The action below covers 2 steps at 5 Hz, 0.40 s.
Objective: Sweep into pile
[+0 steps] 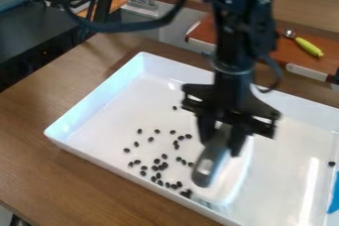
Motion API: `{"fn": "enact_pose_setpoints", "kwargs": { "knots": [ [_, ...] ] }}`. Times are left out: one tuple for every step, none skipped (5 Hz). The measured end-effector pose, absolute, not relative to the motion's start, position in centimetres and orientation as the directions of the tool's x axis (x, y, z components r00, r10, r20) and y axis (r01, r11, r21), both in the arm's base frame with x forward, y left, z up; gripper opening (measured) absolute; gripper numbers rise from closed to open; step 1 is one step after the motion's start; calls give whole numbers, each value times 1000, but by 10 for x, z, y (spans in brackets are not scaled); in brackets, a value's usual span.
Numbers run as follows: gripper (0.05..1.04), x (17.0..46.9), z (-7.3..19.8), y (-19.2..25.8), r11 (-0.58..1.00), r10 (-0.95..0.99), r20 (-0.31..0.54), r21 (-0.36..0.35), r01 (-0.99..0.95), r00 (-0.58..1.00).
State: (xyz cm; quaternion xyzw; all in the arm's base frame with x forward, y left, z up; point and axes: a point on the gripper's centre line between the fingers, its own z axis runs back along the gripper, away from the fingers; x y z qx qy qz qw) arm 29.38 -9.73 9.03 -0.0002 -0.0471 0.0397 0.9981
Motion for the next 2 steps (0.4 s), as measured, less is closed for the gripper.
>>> {"fn": "enact_pose_setpoints", "kwargs": {
  "knots": [
    [471,290,89,-75,996,88,123,9,-90,989],
    [471,286,88,-57,994,104,139,22,-108,985]
  ]
}}
